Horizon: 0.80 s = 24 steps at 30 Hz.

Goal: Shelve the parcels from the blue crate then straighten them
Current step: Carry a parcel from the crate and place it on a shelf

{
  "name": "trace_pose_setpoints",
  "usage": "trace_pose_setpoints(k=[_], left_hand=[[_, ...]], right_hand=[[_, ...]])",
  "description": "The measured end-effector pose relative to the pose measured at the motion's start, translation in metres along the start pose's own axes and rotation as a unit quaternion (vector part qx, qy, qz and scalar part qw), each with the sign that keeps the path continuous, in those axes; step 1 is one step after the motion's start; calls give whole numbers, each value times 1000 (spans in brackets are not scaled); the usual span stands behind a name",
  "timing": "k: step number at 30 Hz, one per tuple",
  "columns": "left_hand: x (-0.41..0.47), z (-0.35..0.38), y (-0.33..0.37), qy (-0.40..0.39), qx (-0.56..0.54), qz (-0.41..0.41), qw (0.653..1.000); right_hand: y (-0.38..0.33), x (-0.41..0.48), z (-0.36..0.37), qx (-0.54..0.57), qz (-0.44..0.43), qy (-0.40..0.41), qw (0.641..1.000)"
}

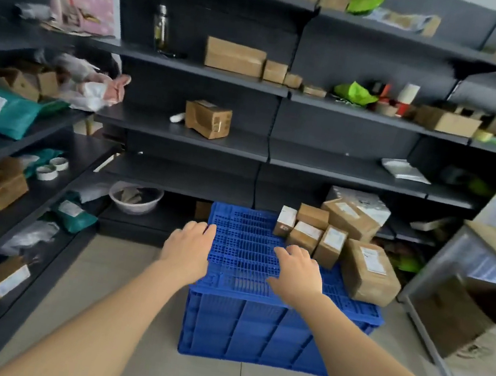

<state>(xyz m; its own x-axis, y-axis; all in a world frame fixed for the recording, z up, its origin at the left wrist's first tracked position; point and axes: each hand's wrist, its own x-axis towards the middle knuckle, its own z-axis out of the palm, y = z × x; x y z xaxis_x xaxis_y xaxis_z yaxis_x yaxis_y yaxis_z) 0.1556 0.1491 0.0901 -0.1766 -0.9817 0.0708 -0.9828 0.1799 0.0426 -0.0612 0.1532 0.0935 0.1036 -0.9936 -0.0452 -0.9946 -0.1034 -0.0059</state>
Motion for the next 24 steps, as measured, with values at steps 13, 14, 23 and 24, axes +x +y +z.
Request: trace_pose_setpoints(k=[13,14,23,24], left_hand=[[223,48,144,-60,-28,143,988],[234,52,157,-66,-32,150,986],[321,111,291,-130,-47,175,975],[328,117,306,-140,-45,175,973]], right_hand=[[180,121,10,38,153,-37,987],[195,127,13,40,164,-38,985],[341,174,50,48,206,-82,974],[358,178,55,50,209,-89,973]])
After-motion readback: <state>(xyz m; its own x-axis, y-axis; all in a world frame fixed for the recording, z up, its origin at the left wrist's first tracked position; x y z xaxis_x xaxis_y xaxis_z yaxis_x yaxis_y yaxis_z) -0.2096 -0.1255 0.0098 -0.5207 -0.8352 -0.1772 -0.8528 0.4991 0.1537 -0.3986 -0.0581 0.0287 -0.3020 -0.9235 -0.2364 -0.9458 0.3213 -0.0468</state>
